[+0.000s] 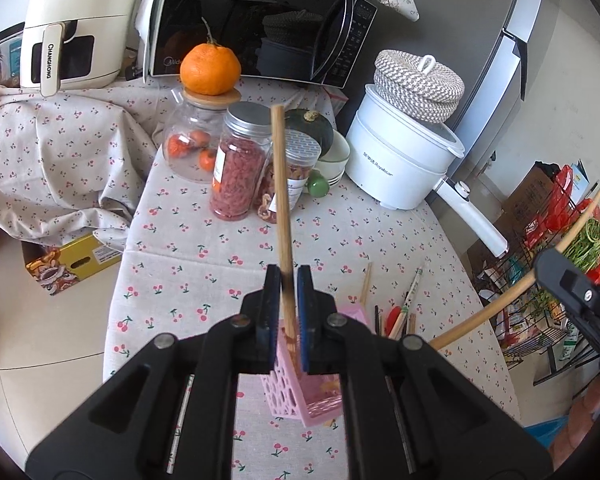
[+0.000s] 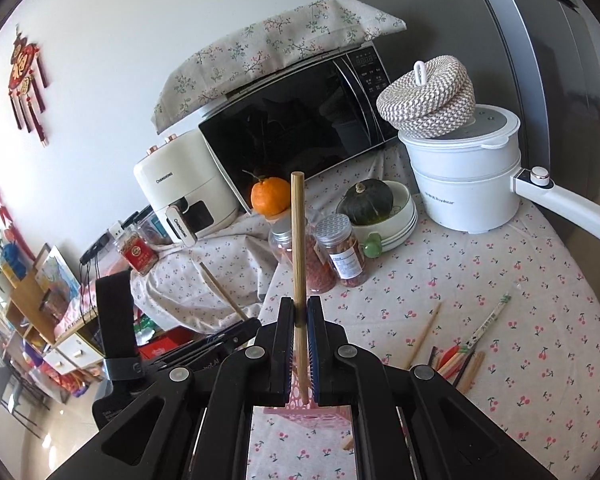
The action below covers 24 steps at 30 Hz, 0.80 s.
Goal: Organize utensils
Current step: 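Lift both chopsticks over the pink basket and open the left tool to drop its chopstick in, then lower the wooden chopstick into the pink basket and open the right tool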
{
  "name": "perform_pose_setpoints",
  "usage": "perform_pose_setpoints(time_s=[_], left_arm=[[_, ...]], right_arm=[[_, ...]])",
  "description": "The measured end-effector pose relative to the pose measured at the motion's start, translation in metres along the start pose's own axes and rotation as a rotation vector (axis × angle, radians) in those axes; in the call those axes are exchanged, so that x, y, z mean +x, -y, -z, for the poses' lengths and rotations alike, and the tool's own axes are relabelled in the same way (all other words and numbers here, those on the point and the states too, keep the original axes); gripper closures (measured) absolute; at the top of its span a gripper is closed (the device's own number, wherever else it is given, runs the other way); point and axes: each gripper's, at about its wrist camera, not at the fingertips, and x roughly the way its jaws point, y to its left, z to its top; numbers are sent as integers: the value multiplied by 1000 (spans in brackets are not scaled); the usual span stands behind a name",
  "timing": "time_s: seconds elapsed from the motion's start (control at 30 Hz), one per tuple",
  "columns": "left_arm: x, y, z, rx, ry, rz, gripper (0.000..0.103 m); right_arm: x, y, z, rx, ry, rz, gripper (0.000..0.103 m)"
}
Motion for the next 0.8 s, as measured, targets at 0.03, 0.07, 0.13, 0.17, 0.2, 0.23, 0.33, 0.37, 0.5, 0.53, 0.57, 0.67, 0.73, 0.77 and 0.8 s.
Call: perform_pose_setpoints(time_s=[0.03,0.07,0.13,0.17,0.2,0.23,0.33,0.37,0.5,0.53,0.57,0.67,0.73,0.77,0.8], left_arm=[[0,-2,0,-7,0,3,95],[0,-3,-1,-11,-2,5,95],[-1,-5,-2,-16,-7,6,93],[-1,-5,-2,-16,-11,3,87],[-3,-6,-2,-18,-14,-2,83],[-5,-6,-2,-20,-16,-3,76],[-14,-7,0,-15,-18,-4,60],[-17,-7,1,-7,-20,-12,57],[-23,-10,9,14,-46,-35,49],[-24,-11,11,19,-54,-40,48],[-24,-11,13,23,-62,-45,48],[-23,-12,17,33,-76,-49,47],[-23,-11,19,39,-84,-51,45],[-22,-10,20,42,-89,-53,43],[-21,-8,21,46,-97,-61,41]], right_arm=[[7,1,1,6,-14,6,97],[14,2,3,14,-30,11,97],[26,7,6,31,-57,16,97],[32,9,6,38,-68,21,97],[37,11,7,44,-78,24,97],[42,13,7,50,-87,23,97],[54,18,9,66,-112,21,97],[58,19,9,70,-123,19,97],[76,20,11,79,-172,8,97],[80,20,11,77,-181,14,97],[83,21,11,76,-189,17,97],[89,25,11,92,-197,13,95],[91,30,11,123,-205,-4,92],[91,32,11,135,-207,-4,90],[90,33,10,142,-209,-7,84]])
